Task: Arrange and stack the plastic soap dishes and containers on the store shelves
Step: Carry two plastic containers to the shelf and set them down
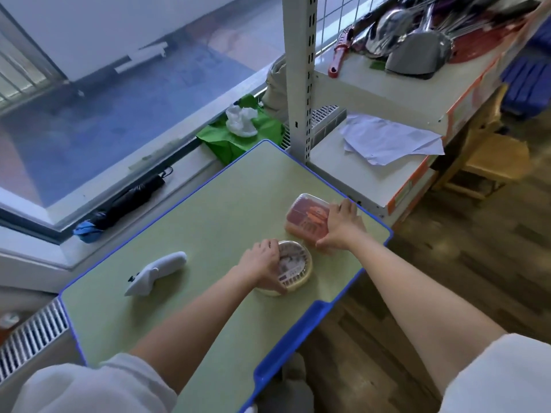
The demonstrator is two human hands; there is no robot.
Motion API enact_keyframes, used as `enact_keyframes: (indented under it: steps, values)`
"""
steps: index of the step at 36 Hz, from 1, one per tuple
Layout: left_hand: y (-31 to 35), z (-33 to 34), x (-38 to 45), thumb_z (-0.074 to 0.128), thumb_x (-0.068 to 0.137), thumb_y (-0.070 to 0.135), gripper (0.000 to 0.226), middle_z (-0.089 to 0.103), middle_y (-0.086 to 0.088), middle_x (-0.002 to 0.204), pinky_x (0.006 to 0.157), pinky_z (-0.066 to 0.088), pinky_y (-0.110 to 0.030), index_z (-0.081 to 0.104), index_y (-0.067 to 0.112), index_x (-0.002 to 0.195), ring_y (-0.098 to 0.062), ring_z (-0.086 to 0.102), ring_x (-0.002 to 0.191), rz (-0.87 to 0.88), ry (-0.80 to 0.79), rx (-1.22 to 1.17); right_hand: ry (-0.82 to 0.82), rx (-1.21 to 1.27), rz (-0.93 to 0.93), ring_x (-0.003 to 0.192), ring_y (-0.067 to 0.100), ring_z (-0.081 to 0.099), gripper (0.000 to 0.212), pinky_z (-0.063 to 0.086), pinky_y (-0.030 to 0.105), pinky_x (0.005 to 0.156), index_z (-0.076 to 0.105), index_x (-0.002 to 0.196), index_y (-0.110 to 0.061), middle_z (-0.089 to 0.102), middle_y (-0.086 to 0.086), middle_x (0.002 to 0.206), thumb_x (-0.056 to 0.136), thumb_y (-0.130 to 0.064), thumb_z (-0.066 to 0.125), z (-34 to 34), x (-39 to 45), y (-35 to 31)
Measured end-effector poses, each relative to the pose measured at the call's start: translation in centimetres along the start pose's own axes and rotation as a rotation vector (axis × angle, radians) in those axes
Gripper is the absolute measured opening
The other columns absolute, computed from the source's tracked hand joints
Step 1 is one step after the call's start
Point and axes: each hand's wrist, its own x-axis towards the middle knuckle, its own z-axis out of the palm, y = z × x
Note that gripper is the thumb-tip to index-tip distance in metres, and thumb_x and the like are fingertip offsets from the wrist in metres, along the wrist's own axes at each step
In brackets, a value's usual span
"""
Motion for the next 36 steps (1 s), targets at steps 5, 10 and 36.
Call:
enact_keyframes:
  steps: [5,10,36]
  values:
    - [1.6,-1.1,-0.8,0.080,0.062,0.051,0.089,0.045,-0.006,0.122,0.090,0.042,-0.032,0.033,0.010,0.125,-0.024,0.047,0.110,0.016,0.033,0.001,0.013,0.092,0.037,0.137,0.034,0.022,0.102,0.033,0.040,0.107,0.015,0.143,0.002,0.022,0.021,0.145,0.074,-0.045,0.073,-0.2,-2.4,2.6]
    - [5.5,-2.6,-1.8,0.079,0.062,0.053,0.090,0.045,-0.005,0.123,0.090,0.040,-0.031,0.033,0.012,0.127,-0.025,0.047,0.112,0.075,0.075,0.048,-0.009,0.184,0.101,0.141,0.035,0.020,0.112,0.029,0.044,0.112,0.003,0.147,0.003,0.016,0.023,0.152,0.076,-0.048,0.072,-1.5,-6.4,6.9]
    - [48.6,0.1,-11.9,0.078,0.063,0.055,0.112,0.028,-0.012,0.145,0.104,0.039,-0.046,0.015,0.011,0.145,-0.035,0.037,0.129,0.771,0.169,0.390,0.436,0.483,0.814,0.133,0.030,0.032,0.108,0.036,0.041,0.107,0.023,0.140,-0.001,0.033,0.015,0.141,0.064,-0.063,0.071,1.7,-45.4,39.4]
